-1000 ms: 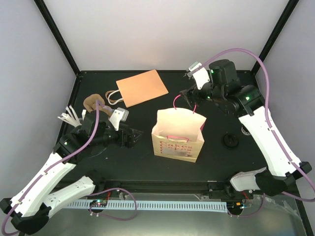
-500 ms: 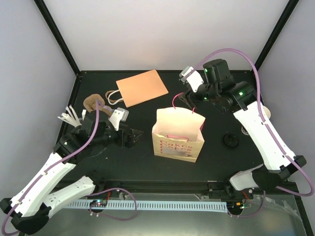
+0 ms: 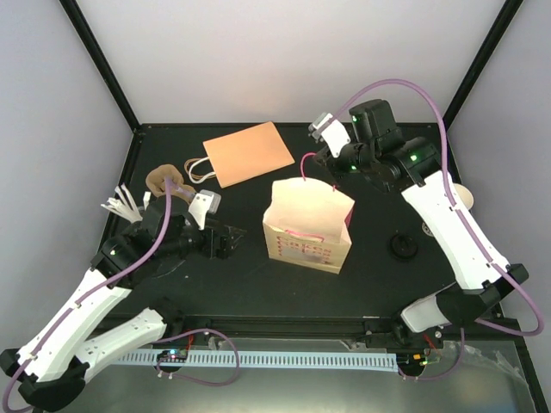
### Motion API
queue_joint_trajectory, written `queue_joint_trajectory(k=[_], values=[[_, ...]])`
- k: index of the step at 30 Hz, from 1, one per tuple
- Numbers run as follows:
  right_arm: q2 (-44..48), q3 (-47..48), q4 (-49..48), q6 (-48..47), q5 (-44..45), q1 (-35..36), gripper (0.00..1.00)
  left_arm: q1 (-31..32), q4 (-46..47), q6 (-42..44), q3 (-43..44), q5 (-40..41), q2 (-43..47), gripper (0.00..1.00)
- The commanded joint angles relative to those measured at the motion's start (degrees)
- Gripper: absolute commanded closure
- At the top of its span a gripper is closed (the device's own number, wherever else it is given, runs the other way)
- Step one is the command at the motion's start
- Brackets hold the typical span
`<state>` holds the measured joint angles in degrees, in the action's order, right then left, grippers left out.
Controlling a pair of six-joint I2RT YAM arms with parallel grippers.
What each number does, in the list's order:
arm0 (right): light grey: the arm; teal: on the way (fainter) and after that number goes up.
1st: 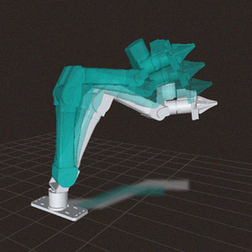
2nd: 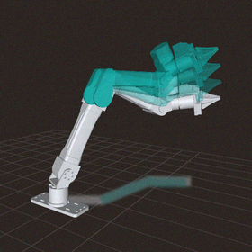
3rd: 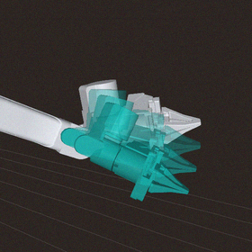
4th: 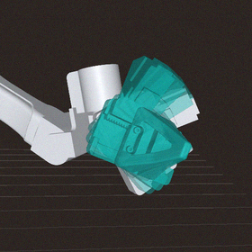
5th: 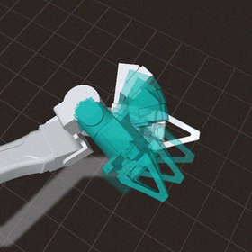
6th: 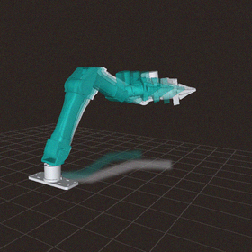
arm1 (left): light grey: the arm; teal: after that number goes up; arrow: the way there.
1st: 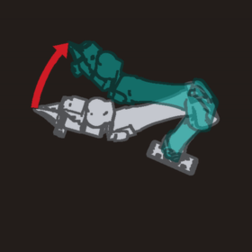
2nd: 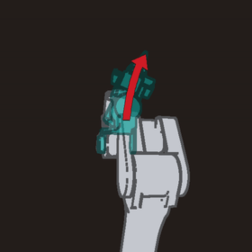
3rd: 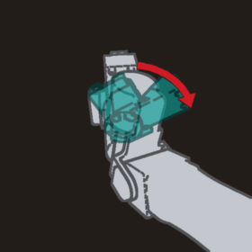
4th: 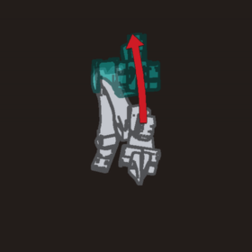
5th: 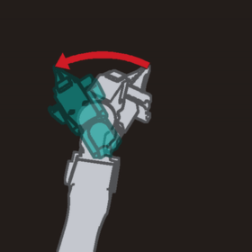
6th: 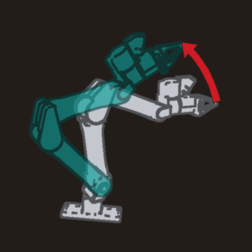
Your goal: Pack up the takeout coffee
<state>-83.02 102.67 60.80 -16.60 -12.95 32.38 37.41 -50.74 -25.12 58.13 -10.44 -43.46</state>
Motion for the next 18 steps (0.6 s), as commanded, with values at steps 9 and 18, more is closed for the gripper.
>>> queue_joint_trajectory(k=[9, 18], values=[[-7.8, 9.2, -7.8, 18.6, 5.7, -5.9, 0.99, -2.8, -3.3, -2.4, 1.7, 4.7, 0.7, 0.01], [-7.8, 6.8, -6.6, 19.9, 13.3, -8.8, 0.91, -4.6, -3.0, -1.9, 1.0, 3.3, 0.9, 0.01]])
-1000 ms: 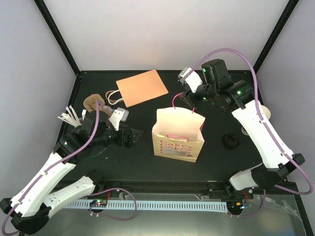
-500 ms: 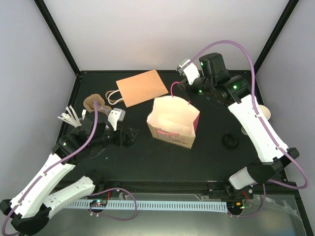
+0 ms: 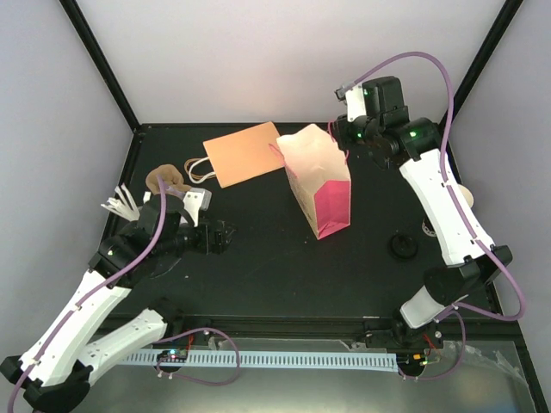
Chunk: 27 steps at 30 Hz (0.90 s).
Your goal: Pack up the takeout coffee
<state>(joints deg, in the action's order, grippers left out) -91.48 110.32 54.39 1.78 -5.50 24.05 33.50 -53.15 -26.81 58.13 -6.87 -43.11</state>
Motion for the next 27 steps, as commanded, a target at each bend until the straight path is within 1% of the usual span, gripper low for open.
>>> queue_joint_trajectory(k=[1, 3, 4, 6, 8, 14, 15, 16, 17, 20, 22, 24, 27], values=[[1.0, -1.3, -0.2, 1.7, 7.1, -0.6, 0.91, -0.8, -0.4, -0.1, 1.1, -0.3, 0.5, 0.01], [2.0, -2.8, -1.0, 2.1, 8.2, -1.1, 0.9, -0.9, -0.4, -0.1, 1.2, -0.3, 0.3, 0.01], [2.7, -3.6, -1.5, 2.2, 8.5, -1.4, 0.87, -1.0, -0.3, 0.0, 1.2, -0.2, 0.2, 0.01], [3.9, -5.0, -2.2, 2.2, 9.3, -1.7, 0.75, -1.2, -0.4, 0.1, 1.1, -0.1, 0.0, 0.01], [5.0, -5.8, -2.4, 2.1, 10.3, -1.9, 0.69, -1.3, -0.5, 0.1, 0.9, 0.0, -0.2, 0.01], [6.7, -3.8, 0.5, 2.0, 13.2, -1.9, 0.48, -1.7, -1.0, -0.3, 0.4, 1.9, -0.1, 0.01], [7.2, -3.5, 0.9, 2.3, 13.1, -1.8, 0.42, -1.8, -1.1, -0.5, 0.4, 2.2, -0.1, 0.01], [7.8, -3.4, 1.1, 2.6, 12.9, -1.8, 0.32, -1.8, -1.1, -0.7, 0.4, 2.5, -0.1, 0.01], [8.6, -3.4, 1.1, 2.9, 12.4, -1.8, 0.27, -1.8, -1.1, -0.9, 0.3, 2.6, 0.0, 0.01], [10.4, -2.9, 1.4, 5.1, 10.5, -1.6, 0.14, -1.9, -0.9, -2.7, 0.0, 2.6, -0.5, 0.01], [11.0, -1.7, 2.1, 6.9, 9.2, -0.9, 0.03, -1.9, -1.1, -4.5, 0.0, 2.3, -1.1, 0.01], [11.4, -0.2, 2.9, 8.1, 8.2, 0.5, 0.0, -1.9, -1.6, -6.2, 0.1, 2.5, -1.9, 0.01], [12.2, 0.7, 2.6, 9.1, 7.2, 4.3, 0.0, -1.9, -2.4, -7.8, 0.5, 3.5, -1.9, 0.01]])
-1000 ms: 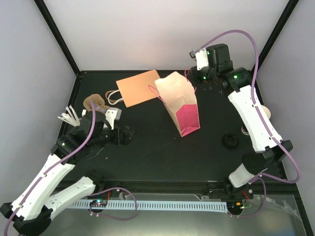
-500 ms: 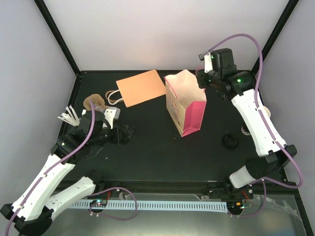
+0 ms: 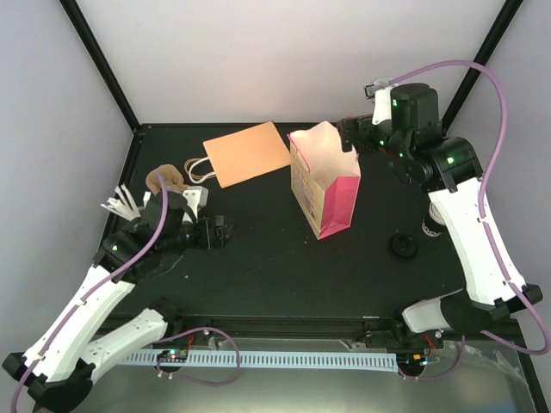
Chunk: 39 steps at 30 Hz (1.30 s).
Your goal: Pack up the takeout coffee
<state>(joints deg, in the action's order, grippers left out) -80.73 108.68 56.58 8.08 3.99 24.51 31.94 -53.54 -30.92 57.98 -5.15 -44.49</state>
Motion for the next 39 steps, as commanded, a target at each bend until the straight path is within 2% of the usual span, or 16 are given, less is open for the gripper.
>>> queue_joint_trajectory(k=[1, 7, 12, 17, 23, 32, 39], values=[[1.9, 2.5, 0.2, 3.0, -2.4, 5.4, 0.0, -0.4, -2.3, -3.6, 1.0, 2.0, -0.4, 0.01], [2.8, 2.0, -2.9, 4.0, -3.3, 16.9, 0.0, -0.3, -0.7, -0.3, -0.6, 3.2, 4.1, 0.01], [3.4, -3.3, -8.1, 3.4, -5.6, 26.0, 0.0, -0.7, -4.5, -0.6, -0.9, 11.8, 5.9, 0.01], [4.9, -11.7, -14.5, 3.2, -6.2, 35.0, 0.0, -2.3, -6.6, -1.7, -0.4, 14.9, 6.0, 0.01], [5.3, -25.0, -23.7, 4.9, -7.8, 42.1, 0.0, -5.3, -8.2, -2.2, 0.5, 19.3, 6.3, 0.01], [3.5, -39.7, -34.5, 3.7, -7.4, 44.6, 0.0, -9.1, -7.2, -2.7, -1.9, 20.7, 5.0, 0.01], [-2.9, -37.6, -31.3, -0.5, -2.0, 43.7, 0.0, -10.9, -5.2, -3.3, -4.9, 19.1, 3.5, 0.01]])
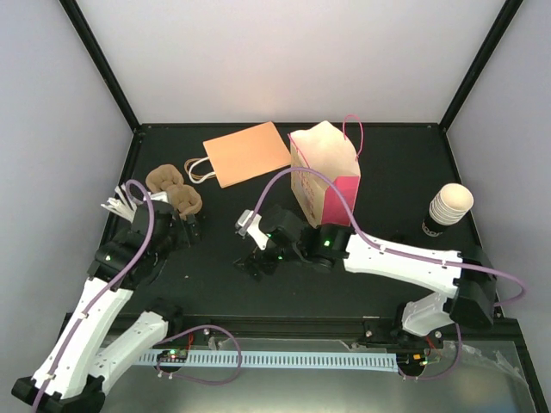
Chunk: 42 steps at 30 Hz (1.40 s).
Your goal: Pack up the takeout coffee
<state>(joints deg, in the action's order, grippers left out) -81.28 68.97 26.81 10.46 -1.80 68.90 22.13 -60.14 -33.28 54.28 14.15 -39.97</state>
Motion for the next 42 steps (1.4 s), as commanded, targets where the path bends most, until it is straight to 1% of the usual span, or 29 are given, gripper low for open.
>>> queue_joint_trajectory(k=[1, 5, 8, 12, 14, 19, 24, 27, 29, 30, 32, 33, 34, 37, 39, 42], values=[[-2.9, 2.6, -1.5, -3.4, 2.2, -1.5, 0.0, -1.4, 1.5, -1.0, -1.5, -0.6, -1.3, 0.01], [-3.6, 3.4, -3.1, -3.2, -3.4, -5.7, 0.01, -3.4, 1.5, -0.6, -1.9, -0.4, -2.0, 0.02], [-4.0, 3.0, -4.6, -4.3, -1.8, -6.6, 0.01, -5.8, 1.4, 0.7, -1.4, 0.4, -2.4, 0.11], [-4.4, 2.3, -6.1, -4.8, 0.8, -6.7, 0.01, -11.1, 1.8, 4.3, 0.4, 1.5, -4.0, 0.24], [-4.4, 2.1, -6.4, -4.7, 1.0, -6.7, 0.01, -14.0, 2.3, 6.0, 1.6, 2.9, -5.2, 0.28], [-4.2, 2.3, -6.3, -4.8, 1.8, -6.8, 0.02, -20.2, 5.2, 9.5, 4.9, 6.4, -8.6, 0.28], [-3.6, 2.0, -6.2, -4.7, 2.4, -6.8, 0.02, -24.2, 7.6, 12.2, 8.9, 5.6, -12.6, 0.28], [-3.6, 2.0, -6.1, -4.7, 3.3, -6.8, 0.02, -24.6, 8.6, 13.8, 10.5, -0.9, -15.4, 0.36], [-3.6, 2.1, -6.0, -4.6, 3.7, -6.9, 0.04, -24.5, 9.0, 13.2, 10.1, -8.2, -16.8, 0.39], [-3.7, 2.2, -5.9, -4.6, 3.8, -6.9, 0.05, -24.5, 9.6, 12.3, 9.4, -11.7, -17.4, 0.44], [-3.8, 2.4, -5.9, -4.5, 4.0, -7.0, 0.06, -23.1, 11.8, 11.1, 7.4, -17.8, -18.8, 0.56], [-3.8, 2.4, -5.8, -4.4, 4.0, -7.0, 0.06, -21.9, 13.1, 10.4, 6.7, -17.9, -19.6, 0.58], [-3.8, 2.4, -5.9, -4.3, 4.0, -7.1, 0.06, -20.5, 13.8, 9.8, 6.4, -17.0, -20.7, 0.58], [-3.6, 2.3, -5.8, -4.1, 3.9, -7.4, 0.06, -17.6, 15.9, 9.9, 6.5, -13.9, -24.8, 0.56], [-3.5, 2.1, -5.9, -3.9, 3.7, -7.5, 0.06, -17.2, 17.2, 10.4, 7.0, -10.7, -28.8, 0.56], [-3.5, 2.3, -5.8, -3.9, 3.4, -7.5, 0.06, -17.1, 15.2, 10.4, 10.2, -7.8, -37.0, 0.56]])
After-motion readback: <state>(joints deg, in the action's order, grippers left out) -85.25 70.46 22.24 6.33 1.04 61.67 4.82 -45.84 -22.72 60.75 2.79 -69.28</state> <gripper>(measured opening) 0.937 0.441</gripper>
